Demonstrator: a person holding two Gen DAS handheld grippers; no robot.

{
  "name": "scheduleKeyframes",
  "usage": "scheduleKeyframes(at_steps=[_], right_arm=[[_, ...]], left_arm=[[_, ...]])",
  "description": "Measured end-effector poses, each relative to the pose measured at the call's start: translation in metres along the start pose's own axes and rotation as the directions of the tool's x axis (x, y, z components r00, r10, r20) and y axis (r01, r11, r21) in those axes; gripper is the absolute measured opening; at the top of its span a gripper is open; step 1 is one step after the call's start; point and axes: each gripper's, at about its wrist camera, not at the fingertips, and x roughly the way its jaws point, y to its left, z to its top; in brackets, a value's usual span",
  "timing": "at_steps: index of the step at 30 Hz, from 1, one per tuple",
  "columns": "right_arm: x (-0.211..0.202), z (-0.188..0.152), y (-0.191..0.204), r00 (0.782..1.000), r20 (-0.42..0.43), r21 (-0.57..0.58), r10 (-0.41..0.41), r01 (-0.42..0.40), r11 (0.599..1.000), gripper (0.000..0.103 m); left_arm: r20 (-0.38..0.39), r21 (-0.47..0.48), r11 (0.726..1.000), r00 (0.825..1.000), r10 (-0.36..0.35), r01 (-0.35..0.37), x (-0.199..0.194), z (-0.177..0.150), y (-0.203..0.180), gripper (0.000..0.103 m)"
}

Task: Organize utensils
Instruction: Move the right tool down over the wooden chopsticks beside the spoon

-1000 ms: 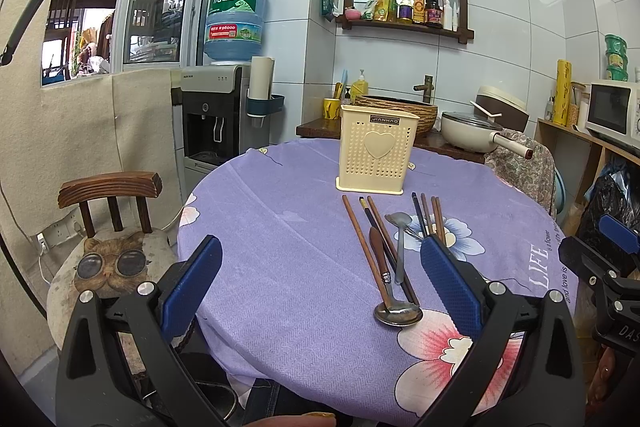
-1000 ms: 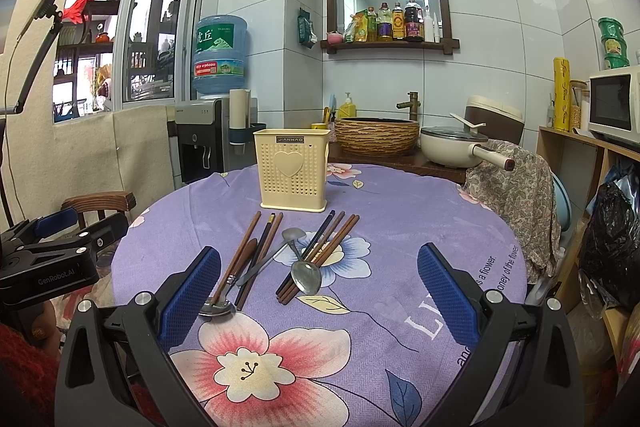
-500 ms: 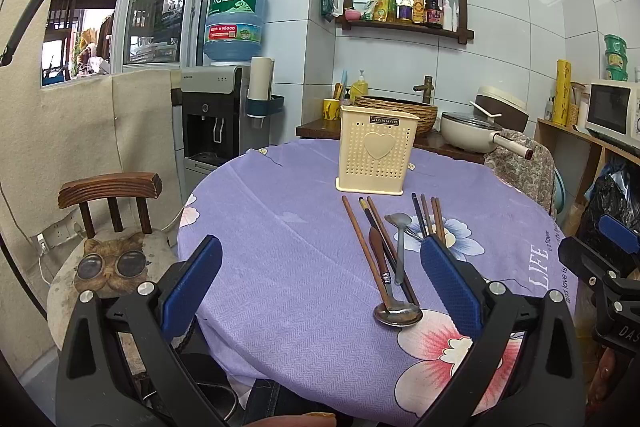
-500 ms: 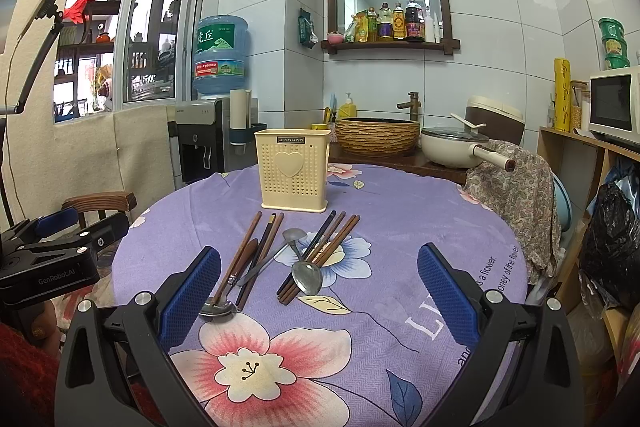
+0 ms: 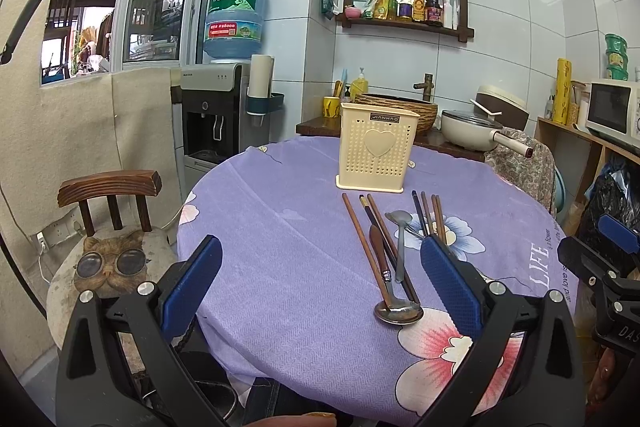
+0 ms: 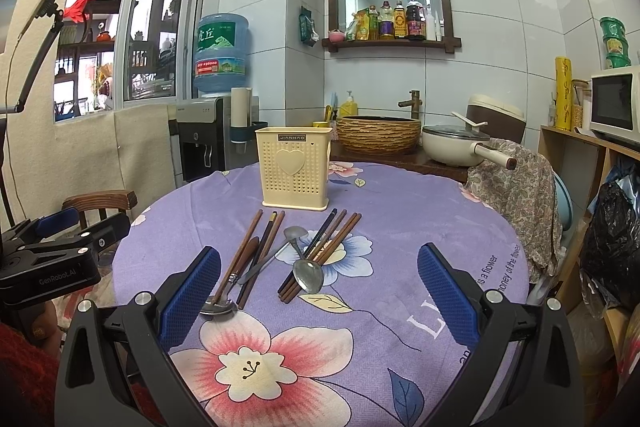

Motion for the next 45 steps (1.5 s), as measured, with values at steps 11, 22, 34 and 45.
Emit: scheduleKeyframes(at_steps=[11,22,34,45], right_arm=[[0.028,-0.01,-0.001,0.997,-0.078,0.016,-0.021,0.023,1.0,0.097],[0.1,-0.017,-0.019,0.939,-0.343,0.043,-0.004,0.02,0.999,0.097],[0.16,0.003,-0.025,0.9,-0.427,0.06,0.083,-0.063,0.996,0.095],[0.199,0.026,0.01,0.87,-0.456,0.071,0.185,-0.172,0.983,0.074]], left_arm=[[-0.152,0.0,0.999,0.987,-0.045,0.045,0.034,-0.009,0.006,0.098],[-0.312,-0.001,0.994,0.945,-0.1,0.105,0.101,-0.001,0.003,0.098],[-0.427,0.014,0.988,0.894,-0.135,0.156,0.165,0.013,-0.002,0.083],[-0.428,0.019,0.992,0.898,-0.103,0.123,0.191,0.026,0.009,0.062]])
